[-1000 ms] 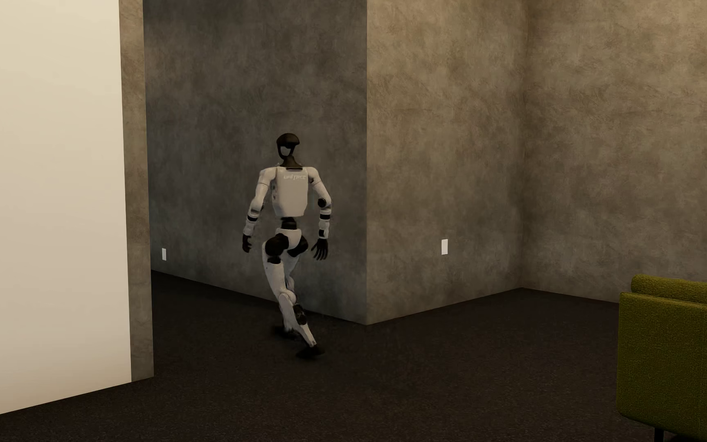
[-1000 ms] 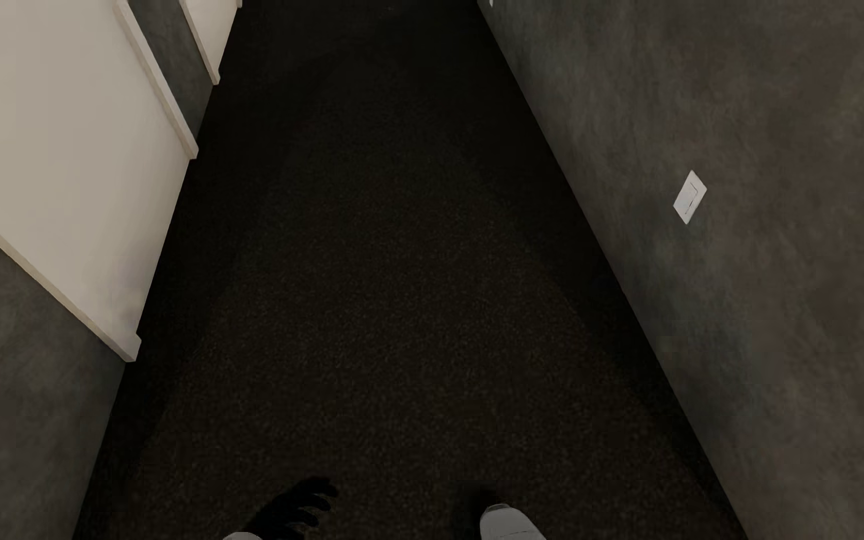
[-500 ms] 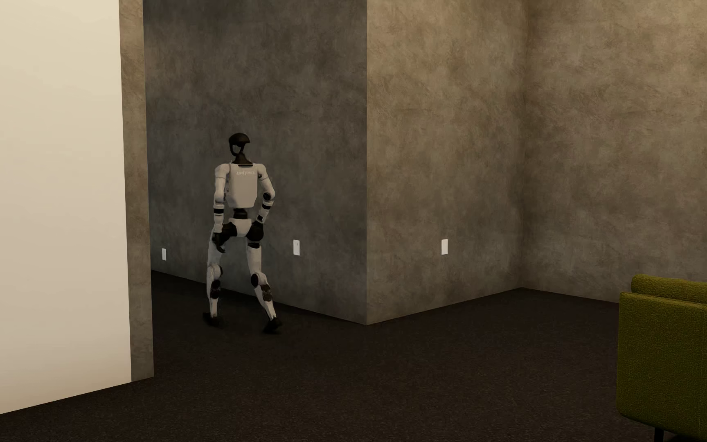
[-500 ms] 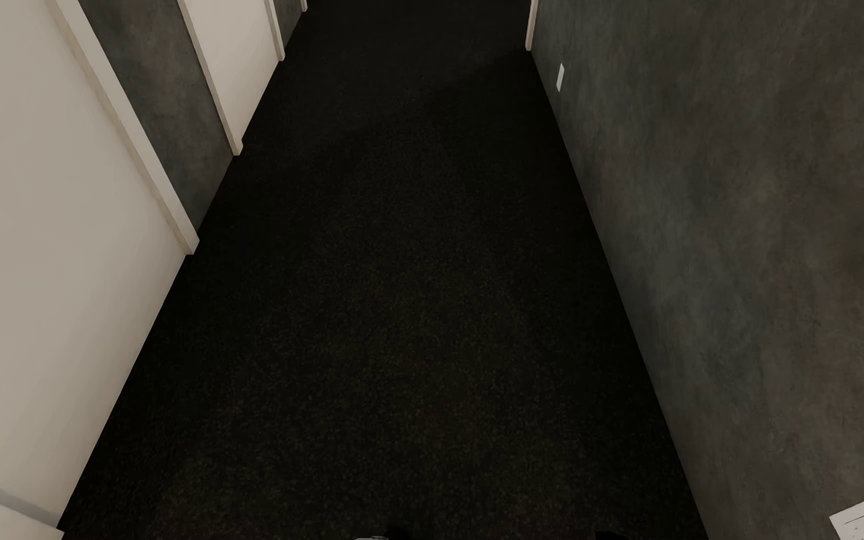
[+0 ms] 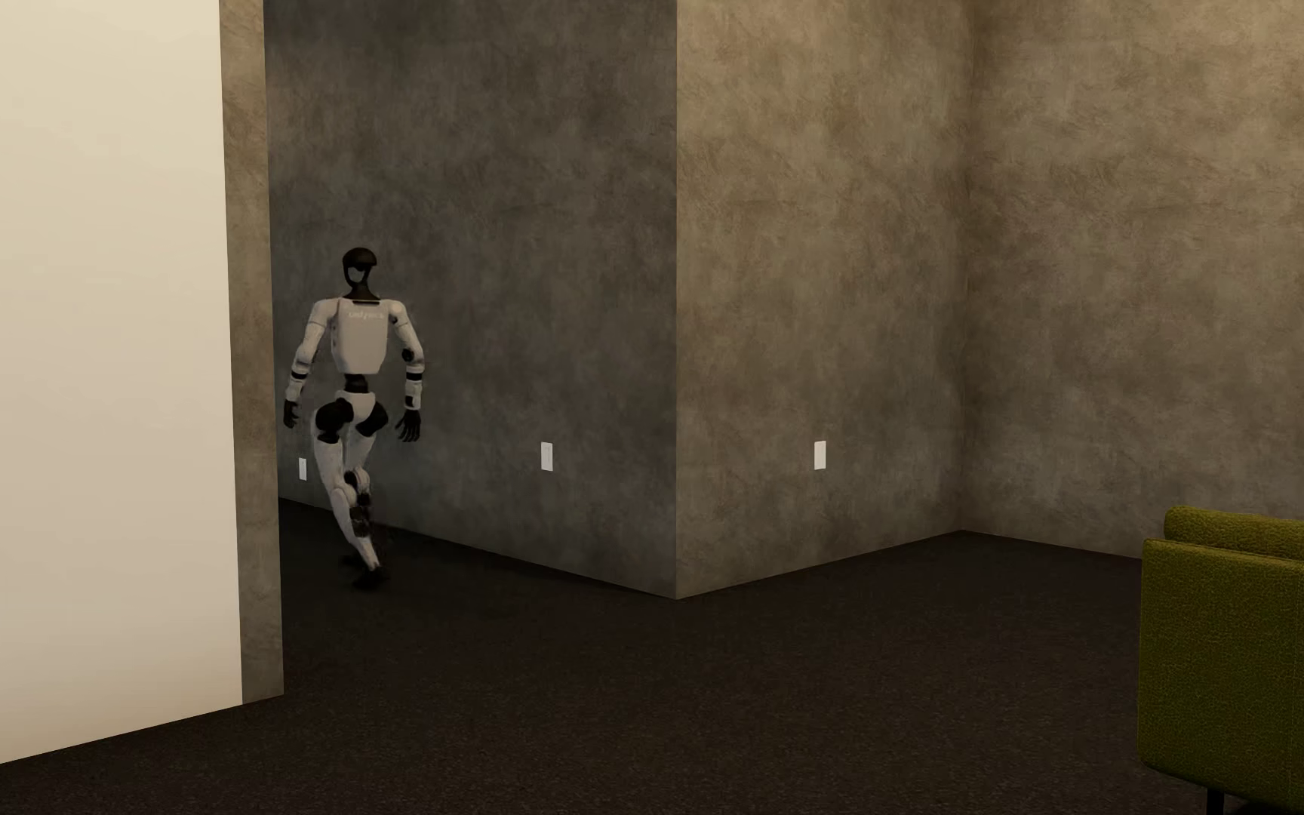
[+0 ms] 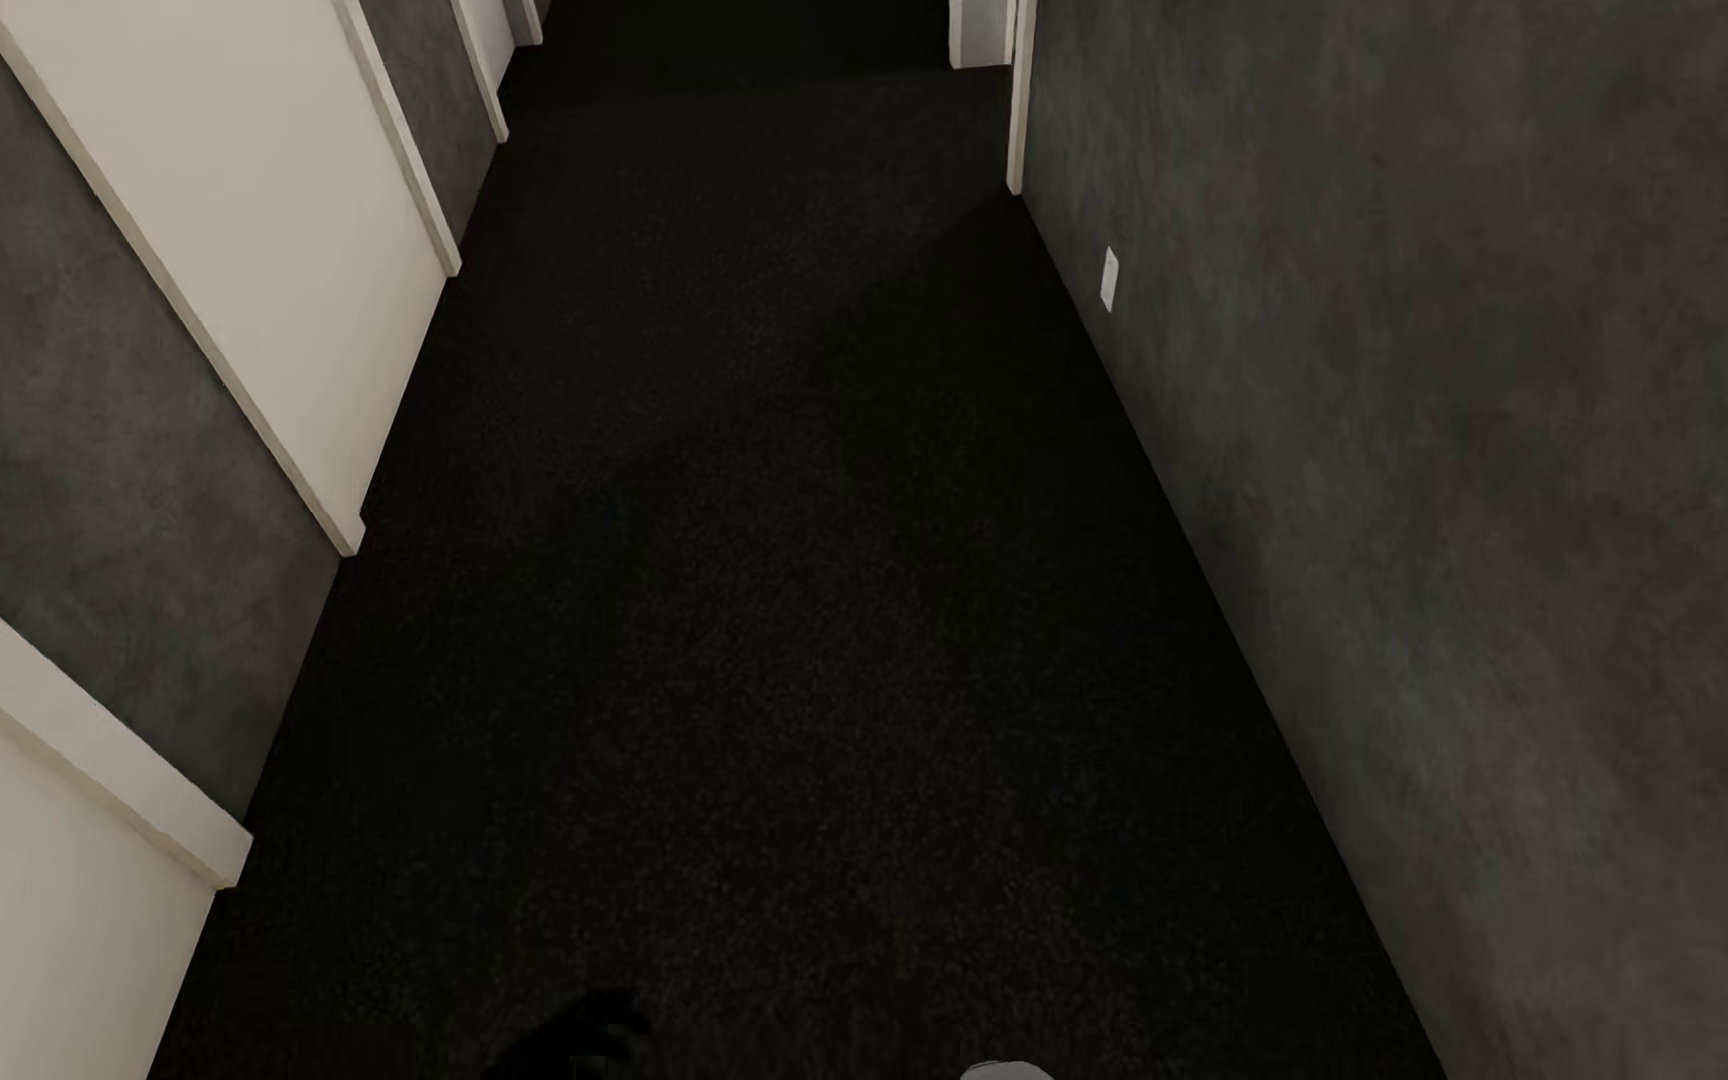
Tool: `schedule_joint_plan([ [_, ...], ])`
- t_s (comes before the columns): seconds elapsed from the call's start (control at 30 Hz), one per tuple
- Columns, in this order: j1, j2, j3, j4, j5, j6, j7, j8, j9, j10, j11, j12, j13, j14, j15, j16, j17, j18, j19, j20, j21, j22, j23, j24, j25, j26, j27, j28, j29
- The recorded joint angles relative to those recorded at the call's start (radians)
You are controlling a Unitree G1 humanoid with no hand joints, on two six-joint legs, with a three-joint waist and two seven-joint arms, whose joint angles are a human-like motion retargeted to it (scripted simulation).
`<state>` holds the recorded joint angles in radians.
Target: Avoid the corner
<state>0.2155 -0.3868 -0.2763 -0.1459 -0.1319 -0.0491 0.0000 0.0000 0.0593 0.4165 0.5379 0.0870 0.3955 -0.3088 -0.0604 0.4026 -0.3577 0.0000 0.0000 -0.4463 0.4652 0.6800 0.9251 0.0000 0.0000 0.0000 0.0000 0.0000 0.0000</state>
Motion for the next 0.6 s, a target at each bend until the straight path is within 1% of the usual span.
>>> schedule_joint_plan([
  [0.03,0.038,-0.032,-0.016,0.016,-0.032,-0.004,0.0,0.0,-0.018,0.004,-0.379,-0.029,0.017,-0.046,0.234,0.006,0.0,0.0,0.0,0.031,0.002,-0.028,0.0,0.0,0.0,0.0,0.0,0.0,0.0],
  [0.07,0.087,-0.058,-0.028,0.035,-0.045,-0.008,0.0,0.0,-0.009,0.015,-0.446,-0.058,0.014,-0.058,0.126,0.016,0.009,0.0,0.0,0.035,0.014,-0.043,0.037,0.0,0.0,0.0,0.0,0.0,0.0],
  [0.1,0.132,-0.108,-0.042,0.056,-0.05,-0.012,0.0,0.0,-0.001,0.041,0.0,-0.062,0.019,-0.034,-0.193,0.018,0.012,0.0,0.0,0.037,0.017,-0.041,0.055,0.0,0.0,0.0,0.0,0.0,0.0],
  [0.13,0.166,-0.106,-0.062,0.083,-0.036,-0.011,0.0,0.0,0.0,0.113,0.109,-0.033,0.025,0.033,-0.277,0.02,0.008,0.0,0.0,0.056,0.036,-0.069,0.065,0.0,0.0,0.0,0.0,0.0,0.0],
  [0.17,0.129,-0.151,-0.054,0.095,-0.007,0.003,0.0,0.0,-0.027,0.229,0.2,-0.019,0.024,0.161,-0.318,-0.005,0.016,0.0,0.0,0.048,0.025,-0.027,0.108,0.0,0.0,0.0,0.0,0.0,0.0],
  [0.2,0.095,-0.081,-0.03,0.154,0.058,0.047,0.0,0.0,-0.009,0.414,0.259,0.013,0.013,0.336,-0.361,-0.032,0.013,0.0,0.0,0.029,0.059,0.035,0.157,0.0,0.0,0.0,0.0,0.0,0.0],
  [0.23,-0.007,-0.018,-0.008,0.133,0.063,0.046,0.0,0.0,-0.002,0.638,0.262,0.021,-0.02,0.466,-0.395,-0.048,0.009,0.0,0.0,-0.03,0.073,0.101,0.173,0.0,0.0,0.0,0.0,0.0,0.0],
  [0.27,-0.141,0.049,0.024,0.157,0.109,0.063,0.0,0.0,0.024,0.897,0.248,0.036,-0.022,0.488,-0.429,-0.047,0.011,0.0,0.0,-0.088,-0.017,0.132,0.116,0.0,0.0,0.0,0.0,0.0,0.0],
  [0.3,-0.238,0.118,0.092,0.131,0.119,0.044,0.0,0.0,0.043,1.051,0.211,0.053,-0.056,0.338,-0.437,-0.041,0.011,0.0,0.0,-0.13,0.001,0.122,0.073,0.0,0.0,0.0,0.0,0.0,0.0],
  [0.33,-0.284,0.193,0.17,0.079,0.108,0.0,0.0,0.0,0.068,1.148,0.17,0.083,-0.092,-0.05,-0.431,-0.025,0.015,0.0,0.0,-0.195,-0.018,0.115,0.026,0.0,0.0,0.0,0.0,0.0,0.0],
  [0.37,-0.464,0.261,0.224,0.104,0.124,0.0,0.0,0.0,0.071,1.147,0.126,0.111,-0.103,0.169,-0.439,-0.07,0.011,0.0,0.0,-0.144,-0.056,0.226,-0.046,0.0,0.0,0.0,0.0,0.0,0.0],
  [0.4,-0.578,0.321,0.25,0.096,0.121,-0.02,0.0,0.0,0.08,1.063,0.088,0.149,-0.117,0.339,-0.445,-0.073,0.01,0.0,0.0,-0.125,-0.087,0.259,-0.125,0.0,0.0,0.0,0.0,0.0,0.0],
  [0.43,-0.638,0.375,0.292,0.087,0.109,-0.03,0.0,0.0,0.086,0.876,0.055,0.16,-0.133,0.453,-0.437,-0.062,0.003,0.0,0.0,-0.208,-0.115,0.282,-0.212,0.0,0.0,0.0,0.0,0.0,0.0],
  [0.47,-0.746,0.387,0.32,0.081,0.093,-0.049,0.0,0.0,0.081,0.695,0.048,0.173,-0.151,0.539,-0.441,-0.054,0.002,0.0,0.0,-0.244,-0.15,0.297,-0.289,0.0,0.0,0.0,0.0,0.0,0.0],
  [0.5,-0.76,0.422,0.353,0.07,0.08,-0.055,0.0,0.0,0.081,0.465,0.046,0.193,-0.158,0.542,-0.451,-0.048,-0.002,0.0,0.0,-0.267,-0.178,0.303,-0.357,0.0,0.0,0.0,0.0,0.0,0.0],
  [0.53,-0.786,0.447,0.381,0.078,0.08,-0.05,0.0,0.0,0.067,0.299,0.042,0.214,-0.166,0.514,-0.45,-0.041,-0.002,0.0,0.0,-0.286,-0.202,0.299,-0.41,0.0,0.0,0.0,0.0,0.0,0.0],
  [0.57,-0.77,0.488,0.392,0.064,0.059,-0.06,0.0,0.0,0.058,0.177,0.037,0.241,-0.172,0.436,-0.462,-0.042,-0.006,0.0,0.0,-0.303,-0.208,0.3,-0.447,0.0,0.0,0.0,0.0,0.0,0.0],
  [0.6,-0.738,0.545,0.407,0.078,0.046,-0.061,0.0,0.0,0.065,0.122,0.045,0.271,-0.169,0.387,-0.473,-0.033,-0.008,0.0,0.0,-0.317,-0.212,0.282,-0.474,0.0,0.0,0.0,0.0,0.0,0.0],
])
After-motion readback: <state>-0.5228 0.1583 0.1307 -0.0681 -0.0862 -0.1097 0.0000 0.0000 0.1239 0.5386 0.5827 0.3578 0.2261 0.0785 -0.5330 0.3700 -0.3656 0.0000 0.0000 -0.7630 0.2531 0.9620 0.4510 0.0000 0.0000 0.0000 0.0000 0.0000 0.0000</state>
